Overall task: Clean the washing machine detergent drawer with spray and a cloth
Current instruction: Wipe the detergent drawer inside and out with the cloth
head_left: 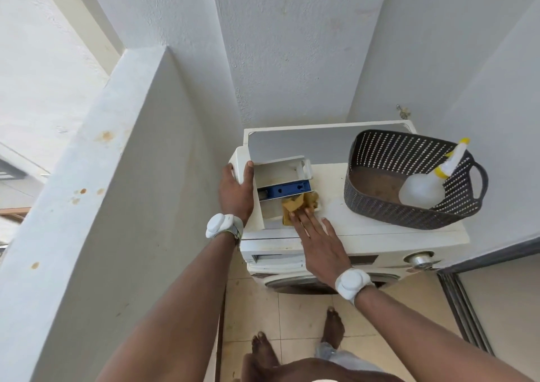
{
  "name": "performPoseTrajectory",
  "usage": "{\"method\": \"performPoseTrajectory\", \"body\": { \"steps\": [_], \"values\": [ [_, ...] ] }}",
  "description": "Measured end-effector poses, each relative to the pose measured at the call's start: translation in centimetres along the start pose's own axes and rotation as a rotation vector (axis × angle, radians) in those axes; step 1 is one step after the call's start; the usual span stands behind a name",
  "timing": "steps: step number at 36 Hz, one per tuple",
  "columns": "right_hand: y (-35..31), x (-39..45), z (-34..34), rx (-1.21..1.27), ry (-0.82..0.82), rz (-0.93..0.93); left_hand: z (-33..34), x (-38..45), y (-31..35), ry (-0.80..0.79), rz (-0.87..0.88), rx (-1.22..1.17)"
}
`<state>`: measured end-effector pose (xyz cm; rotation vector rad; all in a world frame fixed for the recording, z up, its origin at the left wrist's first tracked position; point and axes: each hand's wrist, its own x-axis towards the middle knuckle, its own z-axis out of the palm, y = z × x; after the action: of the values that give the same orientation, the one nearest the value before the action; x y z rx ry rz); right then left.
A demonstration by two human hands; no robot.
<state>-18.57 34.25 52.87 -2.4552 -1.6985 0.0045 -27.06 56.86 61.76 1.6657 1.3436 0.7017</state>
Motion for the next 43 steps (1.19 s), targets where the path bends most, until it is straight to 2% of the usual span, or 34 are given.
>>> {"method": "performPoseTrajectory", "body": {
  "steps": [4,9,13,16,21,26,31,35,37,39,41,43],
  "values": [
    [1.9,-0.5,-0.7,0.011,-0.025,0.064,0.1,-0.3,0.2,0.018,0.017,0.0],
    [-1.8,1.0,-1.8,0.215,-0.006,0.239,-0.1,-0.6,0.5,0.014,0.015,-0.018],
    [-6.3,4.1,-3.1,0.374,0.029,0.087,0.0,-1.2,0.9,0.012,0.02,-0.002],
    [-8.5,5.5,-4.2,0.478,0.036,0.083,-0.2,-0.8,0.7,0.012,0.024,0.012],
    [-4.6,4.9,-5.0,0.252,0.028,-0.059,-0.7,-0.8,0.1,-0.021,0.074,0.022],
    [-1.2,4.8,-7.9,0.045,-0.107,0.131,-0.7,-1.0,0.0,-0.018,0.084,0.032],
    [-3.5,4.9,-7.9,0.212,-0.093,0.275,-0.3,-1.4,0.3,0.001,0.101,0.05],
    [-5.3,5.1,-6.6,0.361,-0.115,0.2,-0.1,-1.3,0.6,-0.011,0.129,0.079],
    [-7.0,5.5,-6.5,0.358,-0.149,0.156,-0.2,-1.5,0.3,-0.013,0.1,0.087],
    [-7.8,6.0,-6.9,0.335,-0.117,0.128,-0.2,-1.5,0.2,-0.028,0.1,0.085],
    [-7.4,6.0,-7.4,0.235,-0.098,0.091,-0.4,-1.3,0.1,-0.04,0.108,0.08],
    [-6.1,5.8,-8.1,0.088,-0.148,0.118,-0.4,-1.2,0.1,-0.048,0.11,0.081]
  ]
}}
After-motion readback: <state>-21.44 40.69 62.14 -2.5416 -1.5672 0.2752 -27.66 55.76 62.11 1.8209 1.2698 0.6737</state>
